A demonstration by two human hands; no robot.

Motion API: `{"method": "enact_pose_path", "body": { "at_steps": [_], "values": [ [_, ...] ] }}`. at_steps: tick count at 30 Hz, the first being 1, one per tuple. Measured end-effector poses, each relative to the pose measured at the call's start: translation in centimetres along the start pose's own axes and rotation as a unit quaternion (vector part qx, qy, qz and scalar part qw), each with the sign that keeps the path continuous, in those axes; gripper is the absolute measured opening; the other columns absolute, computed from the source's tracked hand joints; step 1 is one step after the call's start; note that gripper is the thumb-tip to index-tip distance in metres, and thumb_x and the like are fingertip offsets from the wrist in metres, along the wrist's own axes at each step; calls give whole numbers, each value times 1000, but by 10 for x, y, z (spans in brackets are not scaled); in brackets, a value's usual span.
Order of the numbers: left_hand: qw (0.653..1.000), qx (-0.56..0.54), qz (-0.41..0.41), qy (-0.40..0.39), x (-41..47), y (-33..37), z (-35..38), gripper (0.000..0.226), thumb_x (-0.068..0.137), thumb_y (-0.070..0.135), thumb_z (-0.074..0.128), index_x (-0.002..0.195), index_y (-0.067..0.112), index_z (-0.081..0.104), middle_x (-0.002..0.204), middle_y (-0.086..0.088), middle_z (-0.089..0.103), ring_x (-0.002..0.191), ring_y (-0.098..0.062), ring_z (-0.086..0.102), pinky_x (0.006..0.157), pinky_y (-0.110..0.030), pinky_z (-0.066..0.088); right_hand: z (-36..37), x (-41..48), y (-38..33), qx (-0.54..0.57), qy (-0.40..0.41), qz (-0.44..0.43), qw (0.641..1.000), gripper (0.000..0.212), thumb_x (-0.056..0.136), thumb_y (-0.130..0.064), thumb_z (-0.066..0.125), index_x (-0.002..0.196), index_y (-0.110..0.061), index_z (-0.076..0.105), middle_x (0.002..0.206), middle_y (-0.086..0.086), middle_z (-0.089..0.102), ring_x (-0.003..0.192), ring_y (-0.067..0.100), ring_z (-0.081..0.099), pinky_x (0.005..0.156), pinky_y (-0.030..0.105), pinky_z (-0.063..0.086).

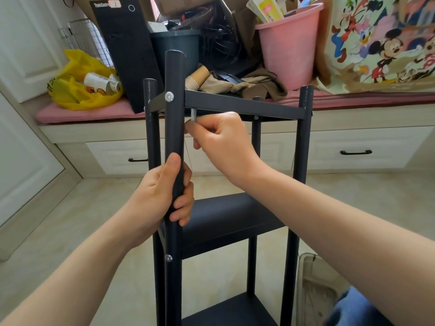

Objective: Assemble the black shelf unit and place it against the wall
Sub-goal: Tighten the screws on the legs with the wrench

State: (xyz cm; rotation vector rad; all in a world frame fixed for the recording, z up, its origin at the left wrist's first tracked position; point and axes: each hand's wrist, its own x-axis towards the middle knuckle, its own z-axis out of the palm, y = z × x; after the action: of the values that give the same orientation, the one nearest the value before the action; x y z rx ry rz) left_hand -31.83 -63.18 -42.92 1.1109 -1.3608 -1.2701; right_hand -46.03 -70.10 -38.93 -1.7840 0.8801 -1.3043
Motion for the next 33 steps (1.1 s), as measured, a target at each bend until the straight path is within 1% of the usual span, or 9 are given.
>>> {"method": "enact_pose_path", "body": {
  "at_steps": [4,7,13,16,19,22,25,28,33],
  "values": [
    [1000,-3,-4,-5,-1,0,-2,63,69,87,60,71,24,53,52,1,35,38,-15,34,43,-28,42,7,-1,2,15,4,-3,1000,36,98,-13,59,64,-5,69,60,-2,64,60,13,55,75,41,53],
    [1000,1,-1,-4,-1,0,-2,63,68,87,60,70,25,53,51,0,34,38,-15,33,43,-29,42,16,0,5,32,26,-4,999,32,98,-12,59,72,1,72,64,2,67,61,16,58,72,39,54],
    [1000,4,-6,-3,-1,1,-2,65,67,88,60,70,24,52,51,0,34,38,-15,33,43,-29,41,29,6,15,19,77,-42,996,36,98,-11,60,62,-12,59,54,-16,52,53,-7,54,63,21,44],
    [1000,8,-5,-6,-1,0,-1,65,68,88,59,70,23,51,51,-1,34,38,-15,33,43,-29,41,31,8,18,0,97,-71,993,38,97,-6,60,61,-16,52,51,-22,44,52,-13,51,60,9,36],
    [1000,10,-3,-13,0,0,0,65,69,88,59,70,23,52,51,-1,34,38,-15,33,43,-28,41,30,8,18,-7,107,-82,991,47,95,-3,61,56,-23,45,48,-21,40,51,-13,50,59,6,36],
    [1000,7,-1,-12,0,1,1,64,68,88,59,70,24,53,51,0,34,38,-15,33,43,-28,42,25,8,19,-21,97,-74,992,40,97,-6,59,57,-8,55,51,-14,50,54,-4,54,58,12,37],
    [1000,5,0,-8,1,1,0,64,68,88,59,69,24,53,51,0,34,37,-15,33,43,-27,42,20,6,18,-34,66,-58,996,37,98,-12,58,66,7,64,59,14,62,61,25,56,67,39,44],
    [1000,10,-5,-2,1,1,-1,60,74,84,55,69,24,52,51,0,34,37,-15,33,43,-28,42,11,5,15,-39,33,-33,998,35,95,-12,59,69,11,64,63,27,56,66,37,51,69,43,44],
    [1000,9,-8,-5,1,0,-2,58,78,81,51,70,23,51,51,0,34,38,-15,33,44,-29,42,-4,5,7,-44,28,-9,999,27,88,-7,62,65,7,68,38,-9,38,45,7,37,53,21,34]
  ]
}}
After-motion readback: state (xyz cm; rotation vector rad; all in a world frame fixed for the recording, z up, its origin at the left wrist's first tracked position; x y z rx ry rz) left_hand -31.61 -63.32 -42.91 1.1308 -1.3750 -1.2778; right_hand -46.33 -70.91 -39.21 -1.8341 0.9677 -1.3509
